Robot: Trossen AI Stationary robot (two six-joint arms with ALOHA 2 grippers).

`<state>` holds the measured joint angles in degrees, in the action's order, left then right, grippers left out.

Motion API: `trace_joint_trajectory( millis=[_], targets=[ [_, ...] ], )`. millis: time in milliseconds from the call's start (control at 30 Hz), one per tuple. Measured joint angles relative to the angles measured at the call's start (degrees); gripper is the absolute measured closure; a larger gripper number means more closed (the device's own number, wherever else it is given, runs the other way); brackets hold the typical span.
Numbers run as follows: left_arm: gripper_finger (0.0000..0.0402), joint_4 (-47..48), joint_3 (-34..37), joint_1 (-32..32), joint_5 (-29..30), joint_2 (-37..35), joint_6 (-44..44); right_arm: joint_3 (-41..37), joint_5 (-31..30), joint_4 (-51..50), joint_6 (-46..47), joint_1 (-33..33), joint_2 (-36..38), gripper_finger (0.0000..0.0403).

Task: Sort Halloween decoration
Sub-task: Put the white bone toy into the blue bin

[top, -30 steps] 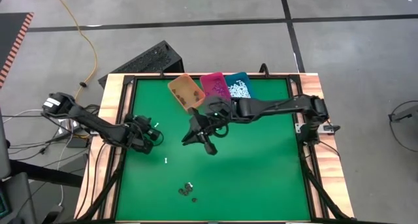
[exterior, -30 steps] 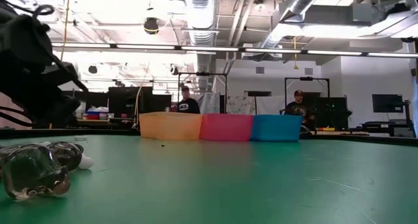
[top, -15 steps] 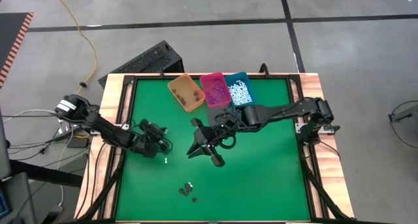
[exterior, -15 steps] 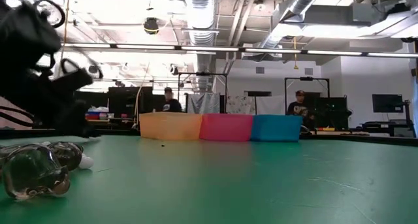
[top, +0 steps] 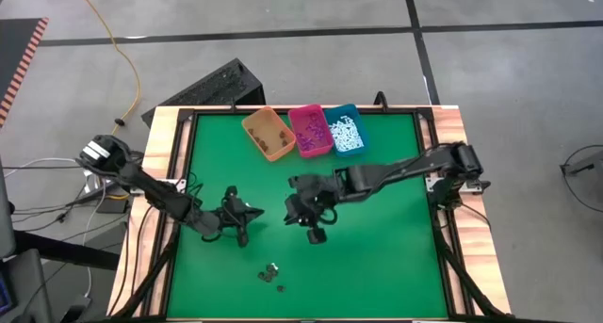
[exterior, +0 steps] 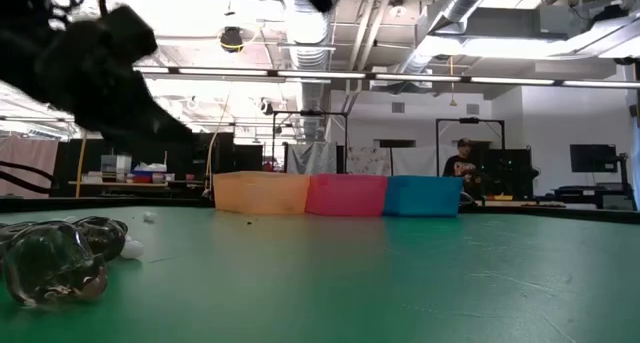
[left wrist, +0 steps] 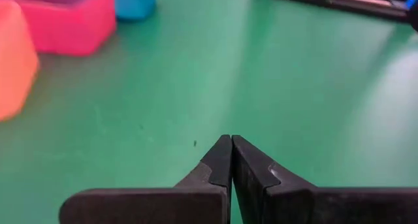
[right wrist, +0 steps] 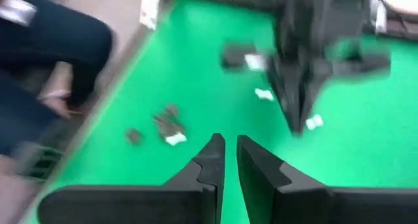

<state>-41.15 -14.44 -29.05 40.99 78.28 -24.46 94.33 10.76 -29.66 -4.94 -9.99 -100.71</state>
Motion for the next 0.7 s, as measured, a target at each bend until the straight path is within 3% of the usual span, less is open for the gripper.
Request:
trace_joint_trajectory(
  millis=[100, 200, 333, 433, 533, 700],
  targets=[
    [0.0401, 7.4, -2.0, -2.4, 4.4, -5.6, 0.0, -8.4, -5.9, 9.9, 2.7, -0.6, -0.2, 0.0341],
    [0.0401, 20.7, -5.2, -4.8, 10.1, -13.6, -1.9, -17.8, -6.9, 29.3, 7.8, -0.6, -1.4, 0.035],
    [0.0401, 38.6, -10.7, -8.2, 19.4, -24.0, -5.1, -25.5, -14.5, 50.5, 14.3, -0.5, -5.6, 0.0357],
    [0.0401, 46.6, -14.5, -10.3, 24.1, -29.8, -4.5, -25.9, -18.8, 55.3, 13.7, -0.5, -10.5, 0.0359],
    [0.0401, 49.1, -16.4, -11.5, 25.0, -33.3, -1.1, -22.8, -21.0, 56.1, 13.6, -0.5, -15.9, 0.0347],
    [0.0401, 50.1, -16.6, -12.6, 25.0, -36.3, 0.5, -14.4, -21.2, 55.3, 13.5, 0.1, -23.7, 0.0283]
  ],
)
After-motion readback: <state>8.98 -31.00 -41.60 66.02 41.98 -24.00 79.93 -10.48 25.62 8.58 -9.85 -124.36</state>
